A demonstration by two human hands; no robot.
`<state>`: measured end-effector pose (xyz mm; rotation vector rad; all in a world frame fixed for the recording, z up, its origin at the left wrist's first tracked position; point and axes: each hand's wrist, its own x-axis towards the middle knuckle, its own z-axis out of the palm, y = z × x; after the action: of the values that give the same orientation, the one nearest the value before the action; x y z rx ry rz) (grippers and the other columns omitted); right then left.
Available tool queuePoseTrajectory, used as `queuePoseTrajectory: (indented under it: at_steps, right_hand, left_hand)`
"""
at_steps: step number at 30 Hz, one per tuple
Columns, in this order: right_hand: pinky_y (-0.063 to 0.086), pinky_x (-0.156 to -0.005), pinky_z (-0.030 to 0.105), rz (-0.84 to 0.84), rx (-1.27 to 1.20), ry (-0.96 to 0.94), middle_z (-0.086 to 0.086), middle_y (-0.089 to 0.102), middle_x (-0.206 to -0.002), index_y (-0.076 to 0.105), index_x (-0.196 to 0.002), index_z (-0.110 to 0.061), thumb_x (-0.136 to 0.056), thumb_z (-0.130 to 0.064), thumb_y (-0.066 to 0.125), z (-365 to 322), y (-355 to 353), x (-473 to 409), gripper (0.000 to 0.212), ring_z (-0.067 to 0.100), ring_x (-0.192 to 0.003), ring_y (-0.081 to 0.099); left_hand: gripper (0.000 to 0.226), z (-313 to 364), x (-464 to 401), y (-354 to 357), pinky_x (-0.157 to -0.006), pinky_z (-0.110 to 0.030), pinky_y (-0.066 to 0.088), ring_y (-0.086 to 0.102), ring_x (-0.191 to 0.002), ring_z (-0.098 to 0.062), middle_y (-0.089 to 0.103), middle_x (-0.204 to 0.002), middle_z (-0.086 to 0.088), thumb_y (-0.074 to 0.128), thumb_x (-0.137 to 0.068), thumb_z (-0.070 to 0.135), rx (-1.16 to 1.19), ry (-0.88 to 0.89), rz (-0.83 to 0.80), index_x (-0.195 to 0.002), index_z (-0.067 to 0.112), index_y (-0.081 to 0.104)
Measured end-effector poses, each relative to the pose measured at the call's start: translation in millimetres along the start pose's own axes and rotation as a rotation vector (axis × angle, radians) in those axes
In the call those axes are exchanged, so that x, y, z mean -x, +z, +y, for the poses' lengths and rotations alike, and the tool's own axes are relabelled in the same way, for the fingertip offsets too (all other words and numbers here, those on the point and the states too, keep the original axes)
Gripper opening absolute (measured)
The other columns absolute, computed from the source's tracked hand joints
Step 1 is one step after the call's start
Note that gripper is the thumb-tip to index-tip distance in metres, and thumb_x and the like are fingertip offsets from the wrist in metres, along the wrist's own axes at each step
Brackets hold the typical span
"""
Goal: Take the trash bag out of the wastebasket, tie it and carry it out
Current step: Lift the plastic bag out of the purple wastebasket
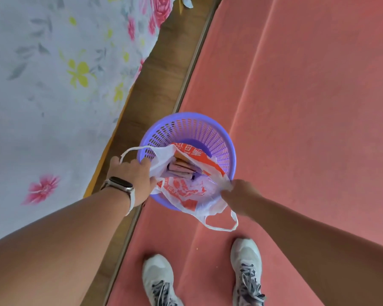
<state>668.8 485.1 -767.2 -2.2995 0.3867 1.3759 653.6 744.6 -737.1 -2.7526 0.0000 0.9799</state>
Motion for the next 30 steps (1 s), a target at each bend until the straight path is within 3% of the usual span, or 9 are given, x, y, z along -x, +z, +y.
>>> queuePoseTrajectory:
  at_steps: [3,6,9,11,15,20,26,28,30]
  right_hand:
    - [0.048,-0.054,0.026,0.012,-0.064,0.017,0.008,0.067,-0.084,0.063,-0.107,-0.013,-0.083,-0.013,0.051,-1,-5,3,0.026,0.027,-0.068,0.063]
    - [0.042,-0.050,0.025,0.060,-0.089,-0.007,0.006,0.065,-0.084,0.059,-0.104,-0.017,-0.080,-0.012,0.053,-5,-12,12,0.026,0.025,-0.065,0.062]
    - [0.041,-0.052,0.025,0.074,-0.123,-0.025,0.008,0.066,-0.088,0.058,-0.104,-0.015,-0.076,-0.009,0.050,-8,-17,26,0.030,0.029,-0.072,0.064]
    - [0.043,-0.054,0.026,0.068,-0.152,-0.027,0.013,0.070,-0.087,0.059,-0.099,-0.012,-0.074,-0.007,0.047,-10,-23,37,0.029,0.033,-0.076,0.067]
    - [0.046,-0.056,0.030,0.122,-0.210,-0.036,0.015,0.072,-0.079,0.061,-0.086,-0.010,-0.071,-0.003,0.045,-21,-41,61,0.023,0.035,-0.073,0.069]
    - [0.041,-0.051,0.027,0.219,-0.272,-0.089,0.016,0.072,-0.076,0.062,-0.080,-0.008,-0.075,-0.006,0.045,-41,-66,91,0.017,0.026,-0.056,0.056]
    - [0.038,-0.052,0.030,0.293,-0.321,-0.257,0.020,0.072,-0.082,0.063,-0.080,0.000,-0.085,-0.016,0.051,-65,-88,135,0.021,0.025,-0.058,0.051]
    - [0.042,-0.053,0.033,0.312,-0.302,-0.323,0.019,0.071,-0.081,0.063,-0.080,0.000,-0.088,-0.019,0.052,-73,-94,154,0.023,0.031,-0.062,0.057]
    - [0.048,-0.055,0.038,0.329,-0.285,-0.366,0.018,0.071,-0.078,0.063,-0.079,0.000,-0.089,-0.021,0.053,-81,-102,174,0.025,0.036,-0.069,0.063]
  left_hand:
    - [0.048,-8,9,-9,-0.093,-0.045,0.035,0.060,-0.073,-0.023,0.061,-0.075,0.003,0.028,-0.090,0.064,-0.020,0.078,-0.106,-0.100,0.022,0.051]
    - [0.050,-17,19,-20,-0.090,-0.044,0.032,0.062,-0.075,-0.021,0.066,-0.077,0.005,0.030,-0.086,0.067,-0.107,0.191,-0.105,-0.086,0.026,0.058]
    - [0.029,-26,32,-40,-0.098,-0.044,0.031,0.063,-0.091,-0.023,0.068,-0.090,0.003,0.040,-0.087,0.042,-0.183,0.291,-0.090,-0.091,0.023,0.062]
    - [0.018,-33,38,-49,-0.098,-0.045,0.034,0.062,-0.091,-0.026,0.068,-0.088,0.000,0.049,-0.082,0.023,-0.237,0.369,-0.009,-0.089,0.020,0.065]
    - [0.013,-49,45,-73,-0.068,-0.044,0.051,0.058,-0.055,-0.030,0.059,-0.056,-0.004,0.069,-0.052,0.006,-0.247,0.424,0.235,-0.059,0.016,0.065]
    - [0.026,-52,54,-108,-0.045,-0.033,0.042,0.054,-0.054,-0.031,0.054,-0.059,-0.007,0.075,-0.048,-0.004,-0.109,0.479,0.413,-0.063,0.011,0.060]
    - [0.025,-48,81,-148,-0.036,-0.030,0.038,0.055,-0.059,-0.031,0.053,-0.063,-0.008,0.075,-0.060,-0.008,0.170,0.436,0.556,-0.066,0.007,0.056]
    - [0.010,-50,93,-160,-0.037,-0.031,0.040,0.056,-0.061,-0.030,0.055,-0.065,-0.007,0.067,-0.073,0.001,0.252,0.417,0.604,-0.068,0.007,0.059]
    - [0.016,-54,107,-171,-0.038,-0.029,0.037,0.056,-0.064,-0.028,0.057,-0.068,-0.005,0.050,-0.082,0.015,0.311,0.369,0.633,-0.071,0.009,0.062]
